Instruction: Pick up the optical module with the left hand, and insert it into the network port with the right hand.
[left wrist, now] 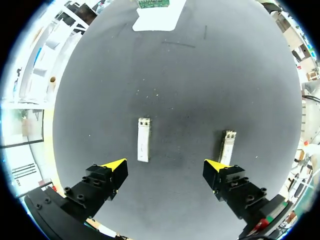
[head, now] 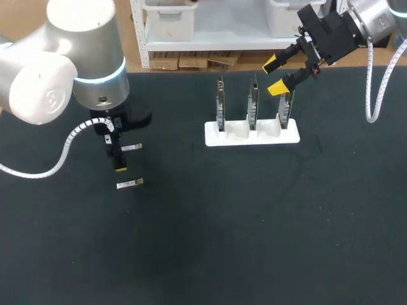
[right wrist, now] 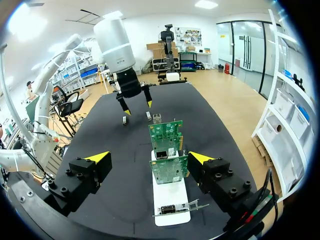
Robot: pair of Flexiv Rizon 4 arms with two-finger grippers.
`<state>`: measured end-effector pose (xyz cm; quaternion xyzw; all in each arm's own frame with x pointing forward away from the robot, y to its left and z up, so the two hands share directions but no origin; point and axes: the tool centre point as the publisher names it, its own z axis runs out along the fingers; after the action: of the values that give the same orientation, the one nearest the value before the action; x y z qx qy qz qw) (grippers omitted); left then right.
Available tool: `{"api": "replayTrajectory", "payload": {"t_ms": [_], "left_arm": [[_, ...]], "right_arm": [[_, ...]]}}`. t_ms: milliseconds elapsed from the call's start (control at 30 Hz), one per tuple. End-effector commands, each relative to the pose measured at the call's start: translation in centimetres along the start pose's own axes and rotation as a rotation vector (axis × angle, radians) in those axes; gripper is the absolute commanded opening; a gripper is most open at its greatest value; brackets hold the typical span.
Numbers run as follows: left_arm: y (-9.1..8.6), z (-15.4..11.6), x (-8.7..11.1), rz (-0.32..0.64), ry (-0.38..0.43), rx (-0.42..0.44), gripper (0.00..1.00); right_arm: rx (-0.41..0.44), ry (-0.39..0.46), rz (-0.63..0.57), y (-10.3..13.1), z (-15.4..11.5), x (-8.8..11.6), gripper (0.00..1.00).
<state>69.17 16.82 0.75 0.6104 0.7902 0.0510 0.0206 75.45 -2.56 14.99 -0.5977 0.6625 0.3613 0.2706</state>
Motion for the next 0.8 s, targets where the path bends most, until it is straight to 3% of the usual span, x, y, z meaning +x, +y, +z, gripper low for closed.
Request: {"api": "replayTrajectory", "payload": {"t_ms": [33, 800], "left_arm": [[1.0, 0.5, -0.3, 0.008, 0.006, 0.032, 1.0], [1.6, 2.2, -0.3, 0.014, 0.01, 0.04, 1.0]], "right_arm": [[0.004, 0.001, 0.001, 0.1, 0.0, 0.0, 1.0], [0.004, 0.001, 0.001, 0.1, 0.0, 0.0, 1.0]]}}
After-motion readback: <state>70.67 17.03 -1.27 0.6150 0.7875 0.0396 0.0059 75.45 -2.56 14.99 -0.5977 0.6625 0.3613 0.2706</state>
